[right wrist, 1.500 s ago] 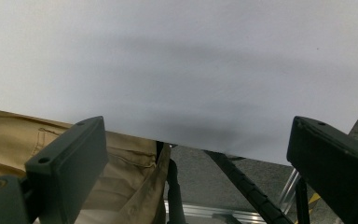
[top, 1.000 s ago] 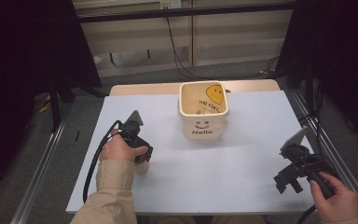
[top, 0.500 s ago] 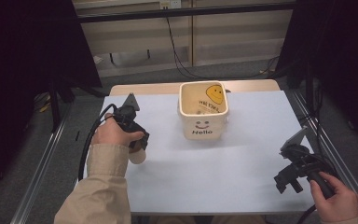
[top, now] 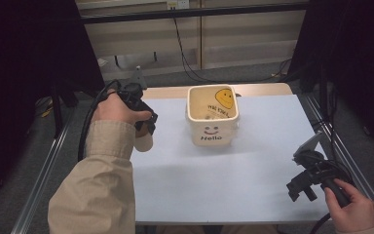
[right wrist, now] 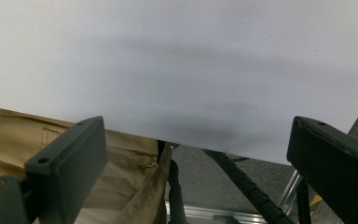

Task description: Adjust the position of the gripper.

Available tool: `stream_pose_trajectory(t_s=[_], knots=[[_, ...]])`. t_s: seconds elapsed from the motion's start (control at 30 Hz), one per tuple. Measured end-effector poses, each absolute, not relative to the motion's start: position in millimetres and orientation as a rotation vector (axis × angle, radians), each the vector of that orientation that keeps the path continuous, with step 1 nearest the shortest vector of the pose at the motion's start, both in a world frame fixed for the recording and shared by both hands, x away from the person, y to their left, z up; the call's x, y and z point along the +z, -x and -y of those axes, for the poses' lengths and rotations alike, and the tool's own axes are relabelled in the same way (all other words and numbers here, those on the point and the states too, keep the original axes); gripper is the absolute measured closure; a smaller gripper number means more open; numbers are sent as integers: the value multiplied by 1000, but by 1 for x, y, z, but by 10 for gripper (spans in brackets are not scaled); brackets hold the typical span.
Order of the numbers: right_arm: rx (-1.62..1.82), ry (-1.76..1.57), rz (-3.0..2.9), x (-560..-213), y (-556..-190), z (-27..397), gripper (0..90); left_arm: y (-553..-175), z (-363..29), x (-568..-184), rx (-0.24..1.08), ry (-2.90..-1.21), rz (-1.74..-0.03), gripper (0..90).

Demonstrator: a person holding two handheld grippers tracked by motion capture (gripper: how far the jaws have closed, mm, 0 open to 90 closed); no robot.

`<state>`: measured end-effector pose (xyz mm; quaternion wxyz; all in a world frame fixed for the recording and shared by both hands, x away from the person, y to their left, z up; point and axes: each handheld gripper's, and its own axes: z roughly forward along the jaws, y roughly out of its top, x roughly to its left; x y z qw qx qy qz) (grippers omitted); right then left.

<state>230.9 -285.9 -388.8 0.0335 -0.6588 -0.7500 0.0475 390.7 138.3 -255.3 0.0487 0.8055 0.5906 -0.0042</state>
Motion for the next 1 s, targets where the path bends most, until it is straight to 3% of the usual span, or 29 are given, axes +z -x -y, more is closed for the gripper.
stream_pose_trajectory(t_s=[1.0], knots=[[145, 2020, 2302, -390, -232, 286, 51, -430, -111, -197, -58, -2474, -1758, 193]])
